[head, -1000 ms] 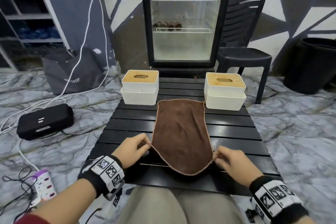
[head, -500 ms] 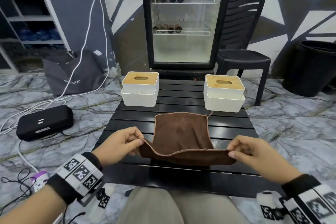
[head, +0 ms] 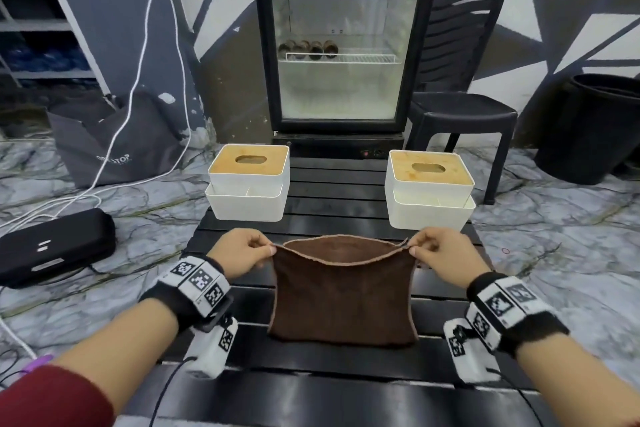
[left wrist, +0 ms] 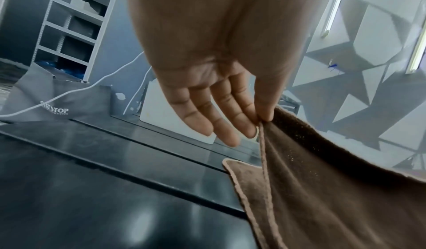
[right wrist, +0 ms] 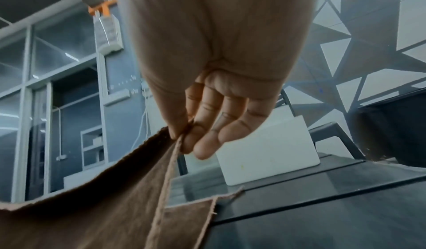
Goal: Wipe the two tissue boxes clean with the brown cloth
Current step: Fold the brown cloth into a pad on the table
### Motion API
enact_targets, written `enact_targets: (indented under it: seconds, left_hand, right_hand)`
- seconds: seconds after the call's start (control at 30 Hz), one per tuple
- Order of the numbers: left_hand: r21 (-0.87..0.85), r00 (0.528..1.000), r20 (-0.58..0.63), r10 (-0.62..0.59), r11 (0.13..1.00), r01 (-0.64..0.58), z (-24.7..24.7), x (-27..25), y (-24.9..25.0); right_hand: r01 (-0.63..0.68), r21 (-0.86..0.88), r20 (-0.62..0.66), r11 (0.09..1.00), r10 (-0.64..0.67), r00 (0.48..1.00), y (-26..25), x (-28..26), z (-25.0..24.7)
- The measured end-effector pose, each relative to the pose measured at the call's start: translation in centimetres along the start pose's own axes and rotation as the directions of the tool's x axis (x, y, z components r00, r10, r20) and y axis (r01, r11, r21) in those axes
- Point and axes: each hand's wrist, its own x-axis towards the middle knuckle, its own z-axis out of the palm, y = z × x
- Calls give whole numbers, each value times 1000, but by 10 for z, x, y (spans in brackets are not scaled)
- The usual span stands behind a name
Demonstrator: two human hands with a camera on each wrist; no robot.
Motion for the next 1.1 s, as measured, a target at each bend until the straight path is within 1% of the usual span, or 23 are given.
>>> enact_targets:
  seconds: [0.13, 0.27, 0.4, 0.53, 0.7, 0.87, 0.93, 1.0, 1.03, 1.1]
  left_hand:
    - [77, 999, 2, -47, 996, 46, 8, 39, -3]
    - [151, 997, 30, -72, 986, 66, 16, 64, -7]
    - [226, 995, 60, -83, 972, 67, 20, 78, -10]
    - [247, 994, 80, -70, 968, 48, 24, 85, -14]
    - [260, 996, 69, -57, 965, 38, 28, 86, -14]
    - [273, 997, 58, -44, 962, 27, 23, 77, -13]
    - [282, 1000, 29, 5, 959, -13, 20, 69, -13]
    - [301, 994, 31, 103, 947, -108, 17, 56, -11]
    - [320, 985, 71, 161, 931, -175, 15, 49, -9]
    - [360, 949, 202, 242, 883, -301, 15, 31, -7]
  right_hand:
    - [-60, -106, 29, 993, 63, 998, 17, 43, 11]
    - [-89, -204, 141, 975, 120, 983, 31, 70, 18]
    - [-59, -302, 200, 951, 123, 972, 36, 86, 20]
    - [-14, -378, 250, 926, 117, 961, 35, 91, 22]
    - [-12, -407, 268, 913, 132, 954, 35, 90, 19]
    - [-54, -293, 219, 955, 122, 968, 34, 76, 14]
    - [-32, -255, 196, 966, 84, 977, 31, 64, 13]
    - [12, -216, 202, 976, 33, 979, 26, 46, 12]
    - [36, -208, 220, 977, 11, 975, 23, 36, 13]
    - [73, -199, 277, 977, -15, 961, 17, 15, 16]
